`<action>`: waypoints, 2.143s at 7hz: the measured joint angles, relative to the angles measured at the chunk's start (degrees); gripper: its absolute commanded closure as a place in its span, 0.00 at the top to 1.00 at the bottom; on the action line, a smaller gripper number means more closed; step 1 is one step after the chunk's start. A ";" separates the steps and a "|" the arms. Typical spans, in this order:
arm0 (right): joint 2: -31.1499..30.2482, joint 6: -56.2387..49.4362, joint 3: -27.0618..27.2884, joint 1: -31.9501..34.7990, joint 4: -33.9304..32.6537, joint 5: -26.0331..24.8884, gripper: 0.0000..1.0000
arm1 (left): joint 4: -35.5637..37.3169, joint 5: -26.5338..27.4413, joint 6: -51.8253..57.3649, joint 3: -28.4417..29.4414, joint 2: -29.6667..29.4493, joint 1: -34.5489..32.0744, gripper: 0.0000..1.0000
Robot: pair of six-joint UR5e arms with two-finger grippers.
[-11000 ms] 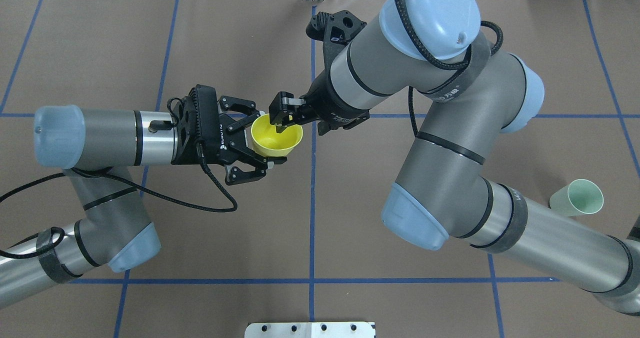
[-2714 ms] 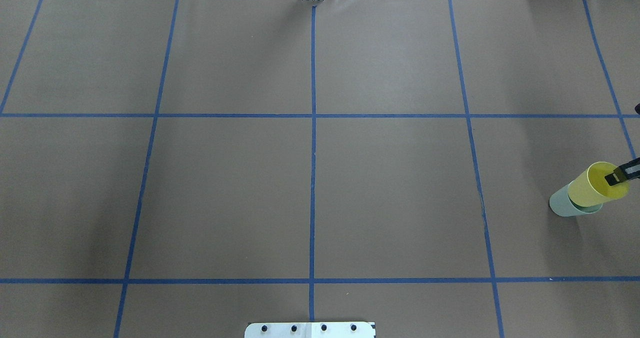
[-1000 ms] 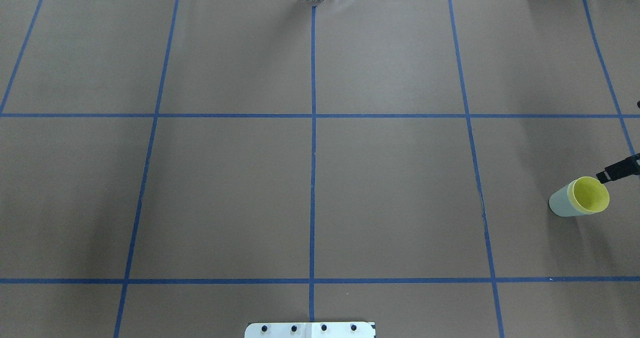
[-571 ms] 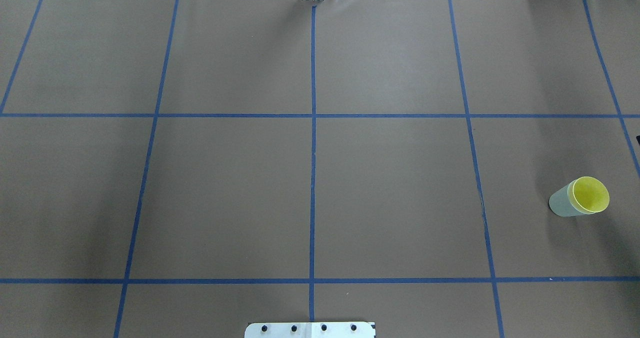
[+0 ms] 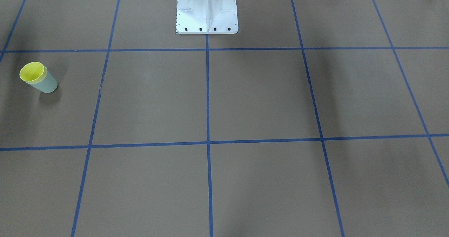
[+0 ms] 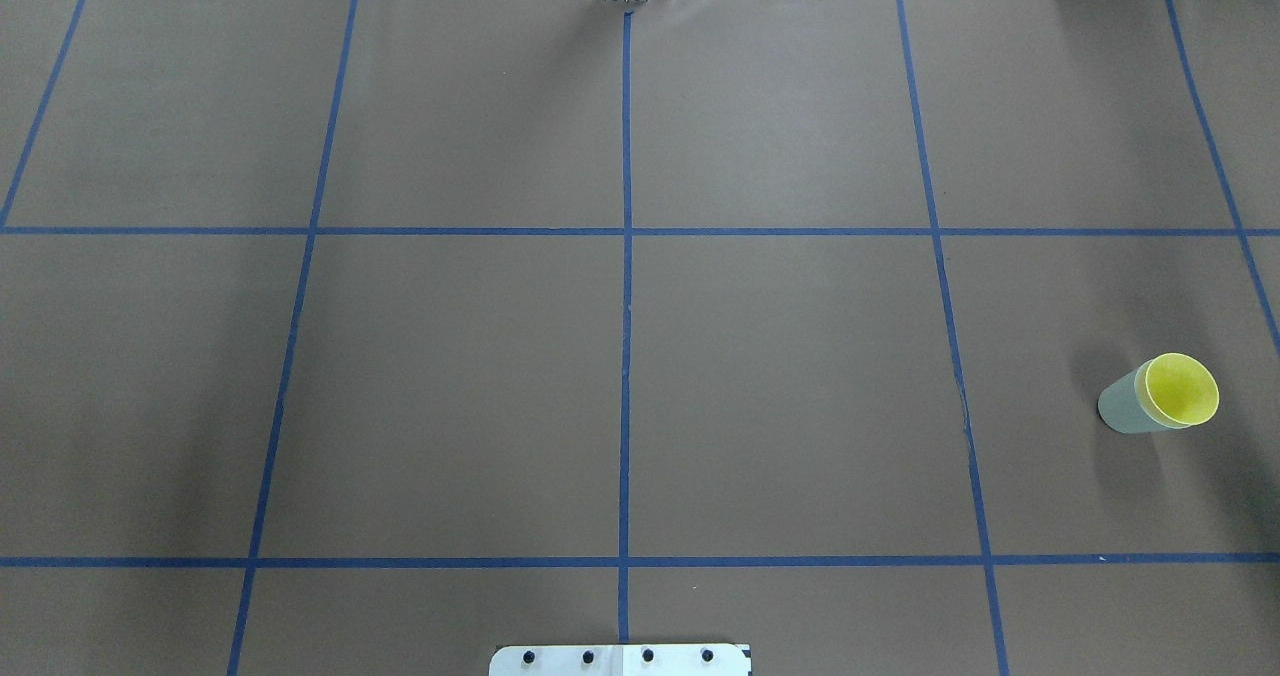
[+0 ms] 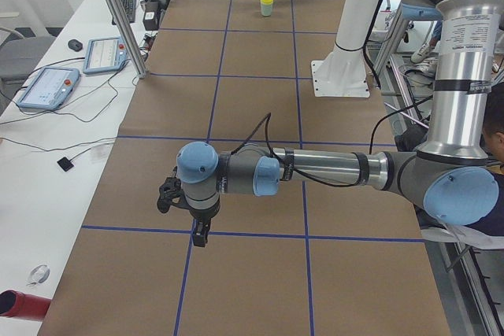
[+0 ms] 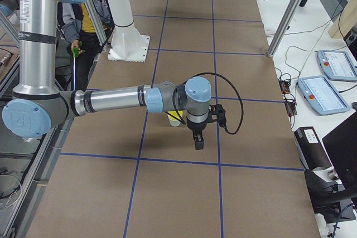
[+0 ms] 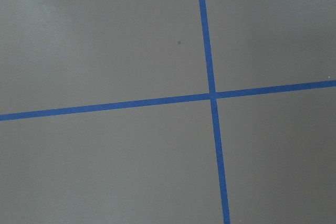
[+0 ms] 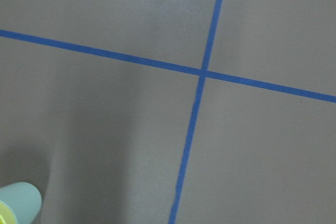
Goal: Transfer and stack yellow cup on green cup
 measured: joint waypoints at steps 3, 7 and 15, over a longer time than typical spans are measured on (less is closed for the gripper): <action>-1.28 -0.62 -1.40 0.27 -1.39 -2.48 1.00 | 0.05 0.07 0.15 0.28 0.04 0.03 1.00; -1.42 -0.56 -2.11 0.28 -1.25 -2.55 1.00 | -0.03 0.13 0.37 0.50 0.04 0.02 1.00; -1.69 -0.63 -2.22 0.30 -1.22 -2.43 1.00 | -3.42 0.51 0.17 3.98 1.13 0.01 1.00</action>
